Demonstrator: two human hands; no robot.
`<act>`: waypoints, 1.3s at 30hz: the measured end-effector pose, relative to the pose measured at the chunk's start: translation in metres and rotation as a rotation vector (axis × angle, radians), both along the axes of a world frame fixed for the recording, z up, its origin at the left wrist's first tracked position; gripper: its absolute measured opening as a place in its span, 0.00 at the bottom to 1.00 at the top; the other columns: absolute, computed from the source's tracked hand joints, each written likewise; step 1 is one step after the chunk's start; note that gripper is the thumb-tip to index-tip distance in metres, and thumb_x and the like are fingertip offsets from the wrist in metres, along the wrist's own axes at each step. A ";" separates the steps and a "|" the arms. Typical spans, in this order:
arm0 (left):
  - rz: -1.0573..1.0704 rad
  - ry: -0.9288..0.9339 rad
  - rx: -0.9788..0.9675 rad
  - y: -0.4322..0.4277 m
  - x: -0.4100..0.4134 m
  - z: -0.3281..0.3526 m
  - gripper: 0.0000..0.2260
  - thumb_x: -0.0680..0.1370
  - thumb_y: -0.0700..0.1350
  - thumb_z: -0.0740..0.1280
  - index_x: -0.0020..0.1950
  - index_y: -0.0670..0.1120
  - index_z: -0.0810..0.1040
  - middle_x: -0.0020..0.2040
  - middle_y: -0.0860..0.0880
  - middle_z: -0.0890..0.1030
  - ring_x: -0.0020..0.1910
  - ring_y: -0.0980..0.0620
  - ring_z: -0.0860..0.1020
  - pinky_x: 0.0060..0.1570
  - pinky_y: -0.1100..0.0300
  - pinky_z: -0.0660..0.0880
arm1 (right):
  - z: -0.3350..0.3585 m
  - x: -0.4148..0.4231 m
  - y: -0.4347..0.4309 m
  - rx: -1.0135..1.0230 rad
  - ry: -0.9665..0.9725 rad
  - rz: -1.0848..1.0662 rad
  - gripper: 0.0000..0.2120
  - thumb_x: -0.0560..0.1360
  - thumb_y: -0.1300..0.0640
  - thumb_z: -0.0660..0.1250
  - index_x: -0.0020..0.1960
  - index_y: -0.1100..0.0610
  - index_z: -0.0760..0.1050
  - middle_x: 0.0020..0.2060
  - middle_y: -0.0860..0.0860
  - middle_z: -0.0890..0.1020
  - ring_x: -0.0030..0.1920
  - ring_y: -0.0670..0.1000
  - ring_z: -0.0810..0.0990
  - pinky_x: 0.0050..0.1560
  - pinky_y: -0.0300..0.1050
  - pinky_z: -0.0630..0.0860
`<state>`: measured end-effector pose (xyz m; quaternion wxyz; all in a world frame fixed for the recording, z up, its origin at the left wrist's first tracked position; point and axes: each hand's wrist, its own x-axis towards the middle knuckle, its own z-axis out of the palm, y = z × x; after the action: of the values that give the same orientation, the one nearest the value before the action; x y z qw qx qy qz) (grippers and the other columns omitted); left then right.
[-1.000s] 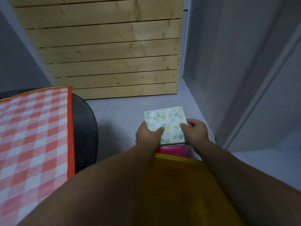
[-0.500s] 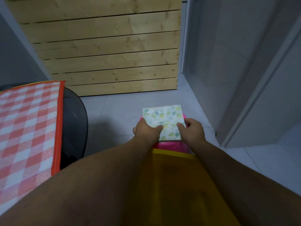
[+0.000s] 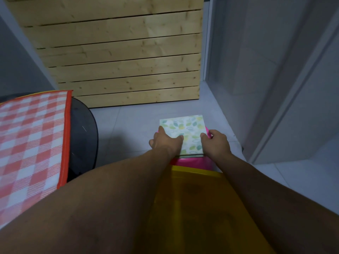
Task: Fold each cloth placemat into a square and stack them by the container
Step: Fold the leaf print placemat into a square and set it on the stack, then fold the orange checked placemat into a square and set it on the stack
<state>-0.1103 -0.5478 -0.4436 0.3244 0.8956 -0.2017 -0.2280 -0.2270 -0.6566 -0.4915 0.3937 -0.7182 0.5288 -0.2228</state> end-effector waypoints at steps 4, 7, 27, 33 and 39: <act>0.026 -0.026 -0.037 0.003 -0.007 0.040 0.34 0.78 0.56 0.66 0.78 0.44 0.56 0.74 0.42 0.66 0.73 0.39 0.62 0.70 0.45 0.65 | 0.022 -0.014 -0.003 0.016 -0.052 -0.083 0.23 0.76 0.43 0.61 0.64 0.57 0.75 0.59 0.57 0.79 0.59 0.60 0.78 0.61 0.53 0.75; 0.043 0.010 -0.128 0.010 -0.014 0.084 0.31 0.79 0.54 0.65 0.77 0.43 0.58 0.73 0.40 0.67 0.72 0.38 0.65 0.69 0.46 0.67 | 0.055 -0.024 0.005 -0.015 -0.101 -0.095 0.18 0.78 0.44 0.59 0.49 0.59 0.77 0.47 0.55 0.80 0.48 0.59 0.78 0.52 0.49 0.74; -0.248 -0.048 -0.197 0.482 0.007 0.258 0.05 0.78 0.40 0.69 0.43 0.42 0.83 0.37 0.49 0.83 0.34 0.55 0.78 0.39 0.58 0.78 | 0.299 0.007 0.405 -0.118 -0.105 1.051 0.05 0.77 0.55 0.68 0.43 0.48 0.80 0.37 0.44 0.82 0.38 0.41 0.79 0.42 0.39 0.76; -0.385 -0.225 -0.015 0.579 -0.006 0.234 0.03 0.75 0.51 0.72 0.45 0.54 0.83 0.43 0.56 0.83 0.43 0.58 0.80 0.46 0.59 0.78 | 0.283 0.011 0.482 -0.142 0.075 1.261 0.06 0.73 0.49 0.73 0.47 0.49 0.82 0.45 0.42 0.83 0.47 0.40 0.80 0.49 0.35 0.77; -0.473 -0.219 -0.133 0.605 -0.006 0.192 0.09 0.72 0.57 0.76 0.50 0.59 0.84 0.51 0.59 0.75 0.55 0.59 0.73 0.57 0.63 0.72 | 0.263 0.005 0.495 -0.332 0.237 1.387 0.10 0.69 0.41 0.74 0.49 0.42 0.81 0.55 0.35 0.75 0.59 0.36 0.69 0.58 0.33 0.69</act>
<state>-0.1168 0.0571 -0.2518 0.2963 0.8197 -0.4538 -0.1854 -0.2221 -0.1617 -0.2283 0.2703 -0.9581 -0.0506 0.0802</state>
